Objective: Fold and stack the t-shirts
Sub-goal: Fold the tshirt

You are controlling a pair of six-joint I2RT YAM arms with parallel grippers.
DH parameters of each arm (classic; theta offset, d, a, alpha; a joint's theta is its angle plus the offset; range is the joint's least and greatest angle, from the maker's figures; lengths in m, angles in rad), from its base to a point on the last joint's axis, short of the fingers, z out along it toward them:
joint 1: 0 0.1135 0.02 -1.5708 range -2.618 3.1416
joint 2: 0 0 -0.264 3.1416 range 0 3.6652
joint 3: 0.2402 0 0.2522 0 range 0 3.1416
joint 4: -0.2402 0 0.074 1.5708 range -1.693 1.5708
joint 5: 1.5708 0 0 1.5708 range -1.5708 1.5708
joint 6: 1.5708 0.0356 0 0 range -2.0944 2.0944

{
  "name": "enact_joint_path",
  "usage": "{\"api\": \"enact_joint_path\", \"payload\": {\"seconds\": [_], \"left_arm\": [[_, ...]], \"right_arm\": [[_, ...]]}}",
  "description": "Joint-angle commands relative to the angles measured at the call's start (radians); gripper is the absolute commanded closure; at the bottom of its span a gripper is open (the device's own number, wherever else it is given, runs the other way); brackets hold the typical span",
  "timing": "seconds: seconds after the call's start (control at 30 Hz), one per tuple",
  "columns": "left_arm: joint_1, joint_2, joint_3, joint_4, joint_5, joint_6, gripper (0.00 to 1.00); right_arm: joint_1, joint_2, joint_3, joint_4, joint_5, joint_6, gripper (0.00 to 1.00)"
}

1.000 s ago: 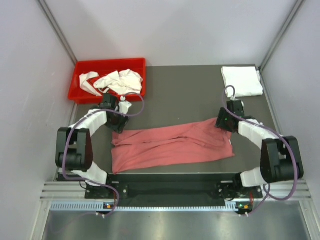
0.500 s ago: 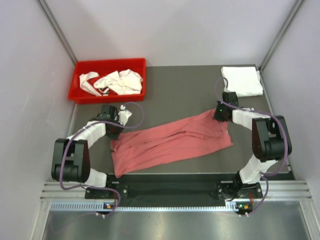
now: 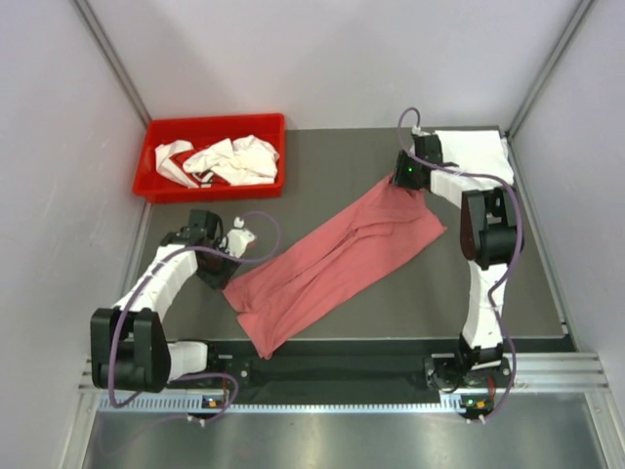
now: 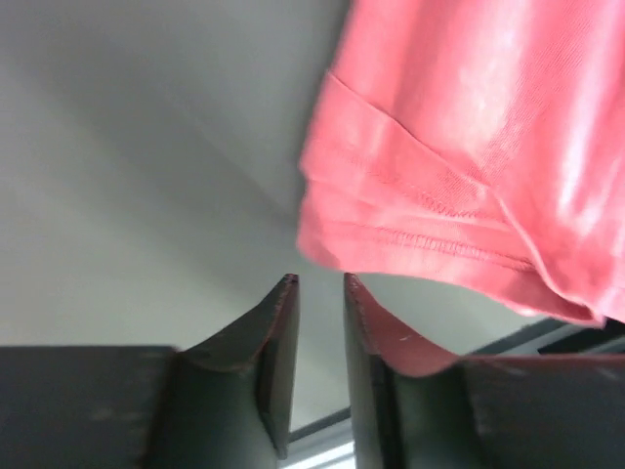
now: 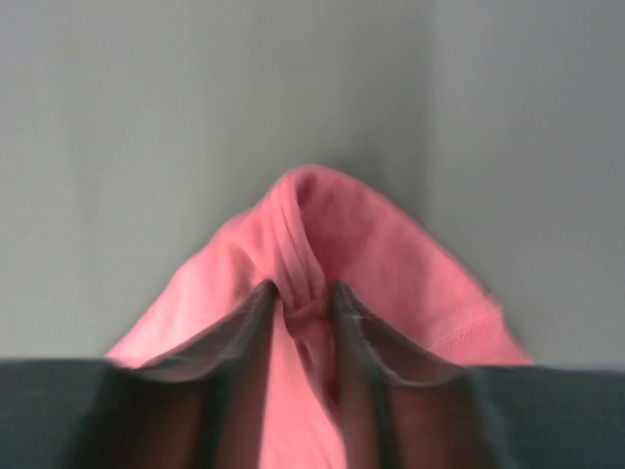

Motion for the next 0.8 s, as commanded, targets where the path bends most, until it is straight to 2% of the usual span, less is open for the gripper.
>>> {"api": "enact_joint_path", "payload": {"seconds": [0.0,0.07,0.17,0.27,0.37,0.47,0.6,0.77], "left_arm": [[0.004,-0.027,0.153,-0.008,0.025,-0.041,0.67],[-0.002,0.009,0.196,0.049,0.099,-0.083,0.61],[-0.030,0.075,0.164,0.150,0.113,-0.106,0.55],[-0.091,0.152,0.135,0.170,0.111,-0.132,0.53],[-0.140,0.183,0.089,0.225,0.090,-0.167,0.52],[-0.151,0.198,0.062,0.274,0.035,-0.184,0.54],[-0.149,0.185,0.022,0.270,-0.025,-0.166,0.63],[-0.134,0.082,-0.050,0.201,-0.037,-0.115,0.64]], "right_arm": [[0.017,0.000,0.112,-0.028,-0.008,-0.028,0.61],[0.020,-0.023,0.118,-0.050,-0.006,-0.032,0.50],[0.020,-0.093,0.105,-0.085,0.024,-0.041,0.41],[0.020,-0.196,0.049,-0.132,0.103,-0.057,0.36],[0.020,-0.314,-0.093,-0.149,0.182,-0.069,0.34],[0.019,-0.425,-0.232,-0.145,0.210,-0.060,0.34],[0.017,-0.535,-0.404,-0.113,0.233,-0.011,0.30],[0.002,-0.489,-0.521,-0.056,0.169,0.017,0.27]]}}
